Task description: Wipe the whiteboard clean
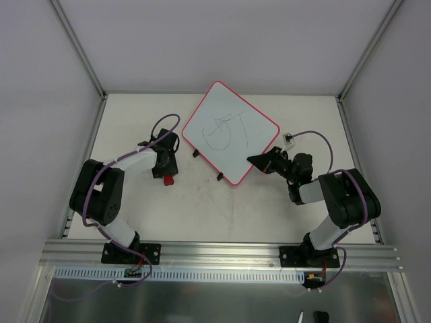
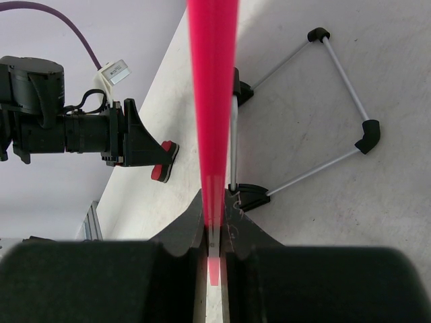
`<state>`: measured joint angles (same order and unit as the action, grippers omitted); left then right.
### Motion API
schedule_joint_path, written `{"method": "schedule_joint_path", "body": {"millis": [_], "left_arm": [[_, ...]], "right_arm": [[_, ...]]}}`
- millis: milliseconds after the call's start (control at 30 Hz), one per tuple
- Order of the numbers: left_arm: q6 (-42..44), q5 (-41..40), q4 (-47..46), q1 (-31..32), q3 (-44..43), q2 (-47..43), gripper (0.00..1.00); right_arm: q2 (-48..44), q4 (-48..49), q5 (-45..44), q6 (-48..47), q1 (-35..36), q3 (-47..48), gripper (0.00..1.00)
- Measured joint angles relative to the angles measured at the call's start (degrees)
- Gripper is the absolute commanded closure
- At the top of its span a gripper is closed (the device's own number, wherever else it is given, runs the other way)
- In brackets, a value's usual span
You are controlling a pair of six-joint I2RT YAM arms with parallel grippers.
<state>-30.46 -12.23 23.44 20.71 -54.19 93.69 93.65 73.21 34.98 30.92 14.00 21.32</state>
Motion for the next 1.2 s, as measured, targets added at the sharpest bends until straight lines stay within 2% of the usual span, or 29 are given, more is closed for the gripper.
{"method": "schedule_joint_path", "body": {"millis": [400,567,767,933,1200], "left_arm": [[0.0,-0.4,0.0,0.7,0.0,0.1,0.66],[0.0,-0.5,0.0,0.7,0.0,0.1,0.65],[0.1,-1.3,0.0,0.7,0.0,0.1,0.71],[0.3,-1.6,0.0,0.7,0.0,-0.1,0.72],[3.3,-0.8,0.1,0.7,-3.6,-4.6,0.80]], "right_arm": [[0.0,0.0,0.1,0.0,0.0,0.0,1.00],[0.0,0.0,0.1,0.1,0.0,0.0,1.00],[0.0,0.0,0.2,0.1,-0.1,0.0,1.00],[0.0,0.0,0.2,0.1,-0.1,0.0,1.00],[0.0,0.0,0.2,0.2,-0.2,0.0,1.00]]}}
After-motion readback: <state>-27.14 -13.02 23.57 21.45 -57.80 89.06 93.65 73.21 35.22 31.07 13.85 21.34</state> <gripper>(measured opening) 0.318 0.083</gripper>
